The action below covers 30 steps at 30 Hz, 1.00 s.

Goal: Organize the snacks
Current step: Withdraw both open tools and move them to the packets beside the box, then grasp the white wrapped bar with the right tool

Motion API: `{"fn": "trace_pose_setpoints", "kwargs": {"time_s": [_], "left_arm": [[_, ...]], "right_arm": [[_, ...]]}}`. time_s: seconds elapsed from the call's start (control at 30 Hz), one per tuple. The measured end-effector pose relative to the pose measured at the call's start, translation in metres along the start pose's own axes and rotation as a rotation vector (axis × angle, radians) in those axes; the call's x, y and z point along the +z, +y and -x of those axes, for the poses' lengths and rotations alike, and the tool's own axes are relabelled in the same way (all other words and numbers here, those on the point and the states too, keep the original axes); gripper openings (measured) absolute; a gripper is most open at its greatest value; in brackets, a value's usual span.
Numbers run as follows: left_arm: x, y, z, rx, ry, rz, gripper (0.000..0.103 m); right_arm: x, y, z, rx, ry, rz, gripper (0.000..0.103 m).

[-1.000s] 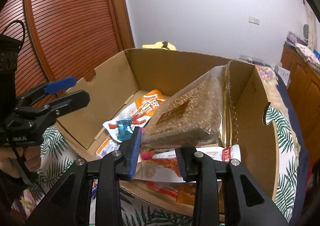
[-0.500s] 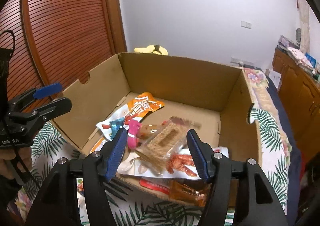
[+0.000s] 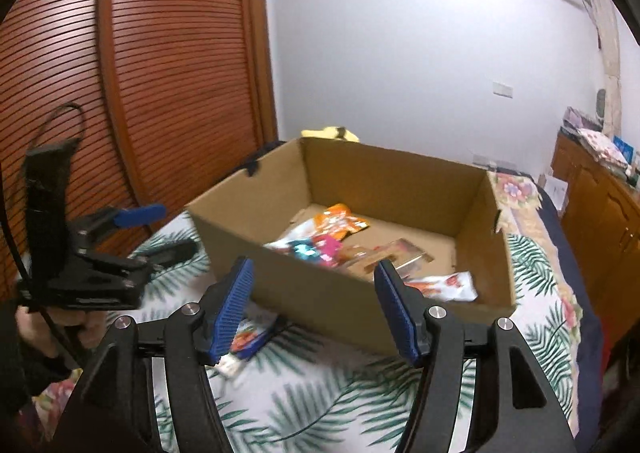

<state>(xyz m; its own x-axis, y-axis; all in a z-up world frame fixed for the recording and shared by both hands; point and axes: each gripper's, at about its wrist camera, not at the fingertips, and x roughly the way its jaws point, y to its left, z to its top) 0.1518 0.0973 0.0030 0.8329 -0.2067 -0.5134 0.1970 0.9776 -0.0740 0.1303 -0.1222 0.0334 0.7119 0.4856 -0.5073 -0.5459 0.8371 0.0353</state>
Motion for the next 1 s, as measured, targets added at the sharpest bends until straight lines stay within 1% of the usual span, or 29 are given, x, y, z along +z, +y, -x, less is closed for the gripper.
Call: {"fn": "trace_pose_setpoints", "kwargs": {"time_s": [0.23,0.3,0.5,0.63,0.73,0.83,1.0], "left_arm": [[-0.027,0.012,-0.003,-0.001,0.049,0.038,0.089],[-0.034,0.014,-0.004,0.002,0.058,0.043,0.089],[-0.050,0.019,-0.008,0.018,0.097,0.061,0.089],[-0.058,0.015,-0.009,0.034,0.113,0.033,0.089],[-0.058,0.015,-0.008,0.031,0.103,0.032,0.089],[-0.058,0.019,-0.009,0.023,0.112,0.058,0.089],[-0.059,0.028,-0.007,0.013,0.096,0.104,0.089]], "right_arm": [[-0.028,0.023,-0.009,0.045,0.030,0.001,0.065],[-0.038,0.029,-0.017,0.057,0.056,-0.001,0.065],[-0.060,0.048,-0.042,0.055,0.121,0.017,0.065],[-0.067,0.053,-0.056,0.054,0.164,0.030,0.065],[-0.069,0.054,-0.067,0.061,0.193,0.025,0.064],[-0.069,0.056,-0.077,0.067,0.215,0.025,0.065],[-0.070,0.056,-0.091,0.077,0.253,0.026,0.064]]}}
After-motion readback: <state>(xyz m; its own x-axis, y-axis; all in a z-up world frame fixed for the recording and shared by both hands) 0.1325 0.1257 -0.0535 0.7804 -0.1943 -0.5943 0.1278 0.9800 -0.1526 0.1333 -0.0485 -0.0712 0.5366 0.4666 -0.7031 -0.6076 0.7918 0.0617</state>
